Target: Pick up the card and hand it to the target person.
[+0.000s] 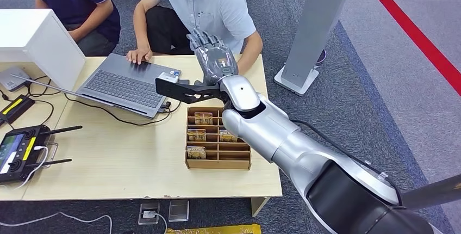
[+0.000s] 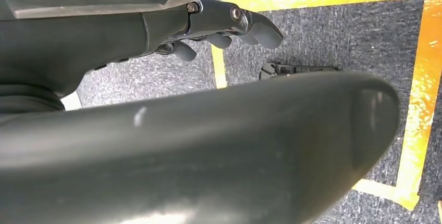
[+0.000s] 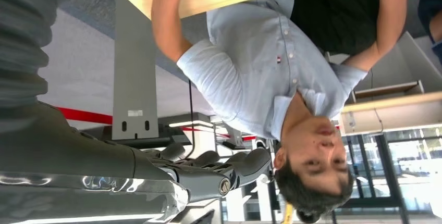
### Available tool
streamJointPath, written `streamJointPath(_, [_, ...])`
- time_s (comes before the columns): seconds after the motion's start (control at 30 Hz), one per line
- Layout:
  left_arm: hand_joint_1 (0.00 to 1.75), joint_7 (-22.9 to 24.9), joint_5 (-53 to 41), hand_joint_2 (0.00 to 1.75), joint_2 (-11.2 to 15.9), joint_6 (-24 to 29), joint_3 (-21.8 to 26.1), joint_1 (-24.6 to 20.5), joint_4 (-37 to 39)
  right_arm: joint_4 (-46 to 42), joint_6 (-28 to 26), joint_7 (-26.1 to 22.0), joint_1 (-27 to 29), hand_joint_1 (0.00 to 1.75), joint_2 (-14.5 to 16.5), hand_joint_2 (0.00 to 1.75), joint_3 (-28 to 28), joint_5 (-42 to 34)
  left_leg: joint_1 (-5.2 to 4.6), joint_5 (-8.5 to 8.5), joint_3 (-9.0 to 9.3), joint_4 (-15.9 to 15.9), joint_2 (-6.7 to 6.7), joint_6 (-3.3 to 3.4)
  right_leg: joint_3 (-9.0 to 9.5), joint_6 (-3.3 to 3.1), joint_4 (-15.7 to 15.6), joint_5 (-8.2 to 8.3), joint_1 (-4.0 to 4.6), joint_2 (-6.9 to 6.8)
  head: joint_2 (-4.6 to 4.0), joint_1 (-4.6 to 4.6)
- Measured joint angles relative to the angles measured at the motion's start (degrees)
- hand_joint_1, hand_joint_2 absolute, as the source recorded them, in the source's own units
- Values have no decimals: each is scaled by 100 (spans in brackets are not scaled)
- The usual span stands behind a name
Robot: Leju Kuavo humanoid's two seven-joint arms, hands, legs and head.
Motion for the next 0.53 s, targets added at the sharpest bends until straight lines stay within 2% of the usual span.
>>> streamJointPath(0.13, [0,13,127,0,1,38,0,21,0,-746,-45,194,162,0,-369,175,-168,-290,0,0,2,1,0,0,0,0,-1,0,0,2,0,2])
streamJointPath(0.23, [0,16,224,0,1,85,0,31,0,-1495,-103,213,525,0,-694,175,-380,-716,0,-1,4,1,-1,0,1,0,-4,0,0,1,0,-3])
streamJointPath(0.37, [0,49,269,0,4,130,0,61,0,-2771,-280,18,1429,0,-1242,175,-838,-1602,0,-2,3,1,-3,1,2,1,-8,-1,0,-1,0,-3])
streamJointPath(0.53, [0,90,282,0,8,165,0,83,0,-4088,-455,-579,2723,0,-1794,175,-1396,-2535,0,-7,3,1,-3,3,2,2,-12,-2,0,-1,0,2])
